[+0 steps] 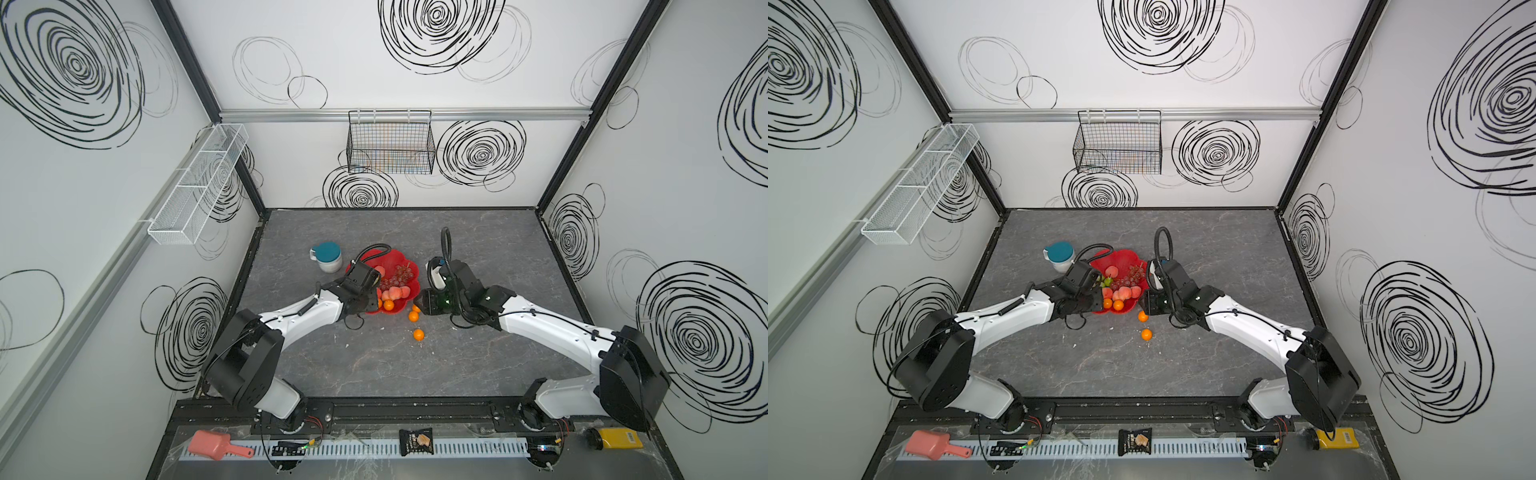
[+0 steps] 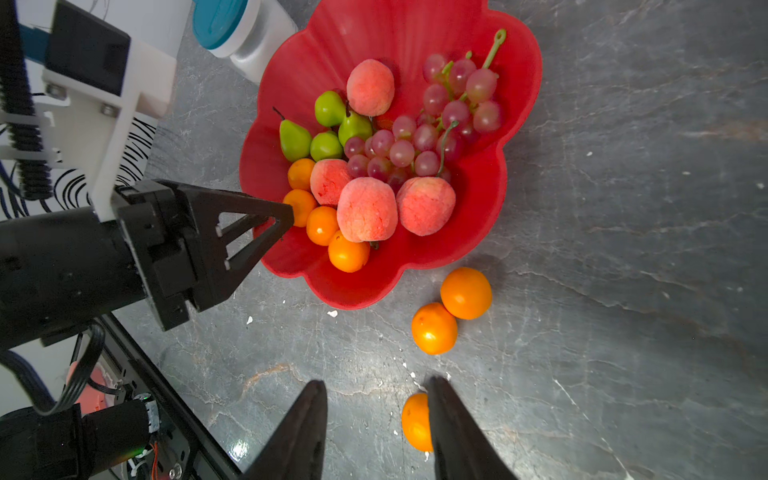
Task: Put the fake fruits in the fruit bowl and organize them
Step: 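Release the orange into the bowl with the left gripper while the right gripper lowers, then close the right gripper on the orange on the table and lift it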
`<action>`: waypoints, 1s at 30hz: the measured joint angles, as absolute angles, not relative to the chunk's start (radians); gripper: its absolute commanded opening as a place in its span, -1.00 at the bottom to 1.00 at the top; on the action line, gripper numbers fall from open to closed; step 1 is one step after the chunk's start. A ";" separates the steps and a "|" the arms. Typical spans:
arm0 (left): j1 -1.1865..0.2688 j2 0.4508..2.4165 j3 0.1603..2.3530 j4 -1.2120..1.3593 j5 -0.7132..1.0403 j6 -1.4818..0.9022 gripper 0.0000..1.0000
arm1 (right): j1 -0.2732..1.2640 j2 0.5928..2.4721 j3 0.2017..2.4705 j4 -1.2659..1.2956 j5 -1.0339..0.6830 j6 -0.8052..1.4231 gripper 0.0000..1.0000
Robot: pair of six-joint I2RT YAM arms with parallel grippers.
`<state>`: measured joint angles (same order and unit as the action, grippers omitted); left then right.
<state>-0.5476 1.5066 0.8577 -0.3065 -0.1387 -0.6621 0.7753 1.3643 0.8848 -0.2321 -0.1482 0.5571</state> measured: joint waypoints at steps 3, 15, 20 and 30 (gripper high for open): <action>-0.549 1.467 0.858 -0.312 -0.139 -0.661 0.12 | 0.775 1.364 0.885 -0.241 -0.145 0.551 -0.10; -0.738 1.070 0.720 -0.276 -0.202 -0.665 0.98 | 0.884 1.391 0.856 -0.285 -0.070 0.527 -0.07; -0.789 0.937 0.649 -0.310 -0.271 -0.674 0.99 | 0.935 1.440 0.850 -0.284 -0.047 0.535 -0.07; -0.766 0.732 0.602 -0.377 -0.332 -0.679 0.99 | 0.976 1.532 0.853 -0.321 0.018 0.546 -0.08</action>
<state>-0.7658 0.7322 0.6022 -0.3767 -0.3321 -0.6788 0.9760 1.5322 0.8528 -0.3210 0.0177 0.5465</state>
